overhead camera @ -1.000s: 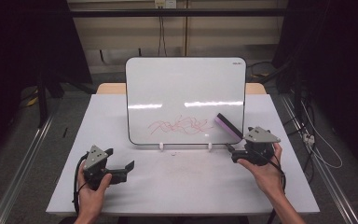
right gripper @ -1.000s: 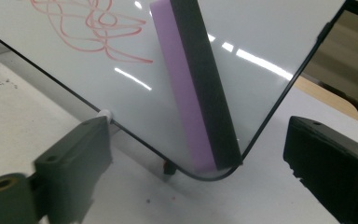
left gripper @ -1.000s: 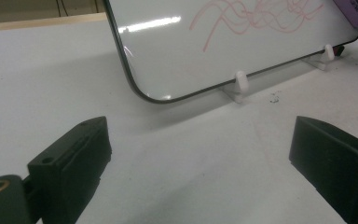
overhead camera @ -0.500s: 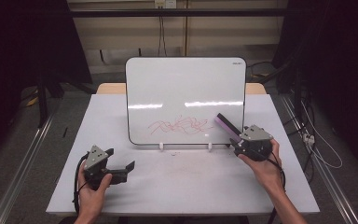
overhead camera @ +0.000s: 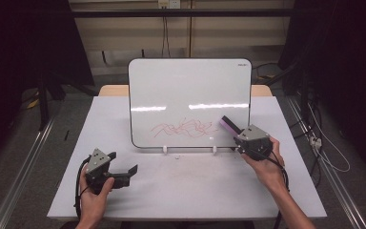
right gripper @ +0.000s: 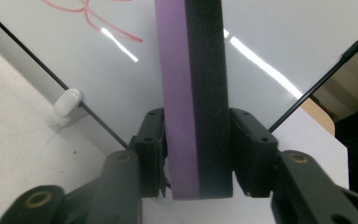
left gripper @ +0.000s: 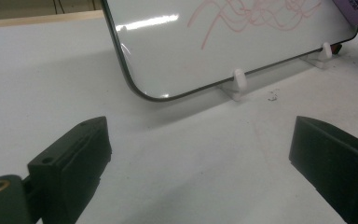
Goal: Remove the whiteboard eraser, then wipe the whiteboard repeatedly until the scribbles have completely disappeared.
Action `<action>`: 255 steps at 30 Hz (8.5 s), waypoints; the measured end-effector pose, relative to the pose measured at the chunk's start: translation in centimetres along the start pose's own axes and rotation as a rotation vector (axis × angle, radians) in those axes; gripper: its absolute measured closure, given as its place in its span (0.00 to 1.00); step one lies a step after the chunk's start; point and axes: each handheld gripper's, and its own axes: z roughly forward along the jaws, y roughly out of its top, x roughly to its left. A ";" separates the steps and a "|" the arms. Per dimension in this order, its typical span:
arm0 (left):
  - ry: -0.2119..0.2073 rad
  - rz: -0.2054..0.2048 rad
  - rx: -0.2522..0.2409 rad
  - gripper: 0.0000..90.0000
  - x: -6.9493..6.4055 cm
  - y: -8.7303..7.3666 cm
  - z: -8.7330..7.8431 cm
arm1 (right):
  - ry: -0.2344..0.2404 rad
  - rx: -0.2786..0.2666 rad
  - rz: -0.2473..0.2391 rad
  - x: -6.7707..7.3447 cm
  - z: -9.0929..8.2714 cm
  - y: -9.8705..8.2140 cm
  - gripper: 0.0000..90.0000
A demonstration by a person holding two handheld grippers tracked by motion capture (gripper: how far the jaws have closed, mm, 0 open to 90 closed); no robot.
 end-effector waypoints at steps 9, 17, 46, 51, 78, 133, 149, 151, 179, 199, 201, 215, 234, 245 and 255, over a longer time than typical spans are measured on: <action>0.004 -0.010 0.007 0.06 0.0 0.0 0.0 | -0.007 0.005 -0.011 0.1 0.1 0.0 0.69; 0.011 -0.013 -0.001 0.06 0.2 0.0 -0.1 | -0.011 -0.006 0.006 0.2 0.1 -0.1 0.72; 0.056 0.001 -0.037 0.04 -0.9 1.0 0.2 | 0.146 -0.190 0.173 1.8 -2.1 0.6 0.72; 0.009 -0.004 -0.070 0.04 -1.8 2.3 0.6 | 0.142 -0.243 0.150 3.0 -2.1 1.5 0.72; -0.211 -0.055 -0.258 0.06 -7.9 5.6 5.0 | 0.239 -0.420 0.157 8.1 -2.0 3.3 0.72; -0.340 -0.231 -0.301 0.44 -10.4 5.7 8.4 | 0.332 -0.431 0.196 10.0 -1.3 3.5 0.72; -0.305 -0.187 -0.270 0.45 -9.3 6.2 8.0 | 0.355 -0.402 0.247 9.5 -1.1 3.1 0.32; -0.287 -0.183 -0.263 0.45 -8.8 6.3 7.8 | 0.352 -0.392 0.256 9.4 -1.1 2.8 0.28; -0.090 0.029 -0.065 0.46 -4.0 7.9 4.3 | 0.222 -0.275 0.378 4.2 -2.8 -2.6 0.09; 0.039 0.133 0.025 0.46 -3.0 8.3 3.1 | 0.123 -0.256 0.434 2.0 -4.5 -5.4 0.05; 0.058 0.151 0.036 0.46 -3.1 8.4 3.2 | 0.121 -0.261 0.430 2.0 -4.6 -5.4 0.05; 0.210 0.277 0.157 0.46 -3.6 10.2 6.4 | 0.151 -0.258 0.394 2.9 -4.0 -5.0 0.05; 0.275 0.342 0.180 0.46 -3.7 10.5 10.6 | 0.159 -0.257 0.400 2.8 -3.9 -5.1 0.06; 0.287 0.436 0.193 0.46 -5.1 9.7 11.3 | 0.159 -0.259 0.396 2.9 -3.9 -5.1 0.06; 0.258 0.470 0.170 0.46 -6.0 9.3 11.8 | 0.161 -0.260 0.392 2.9 -3.9 -5.0 0.06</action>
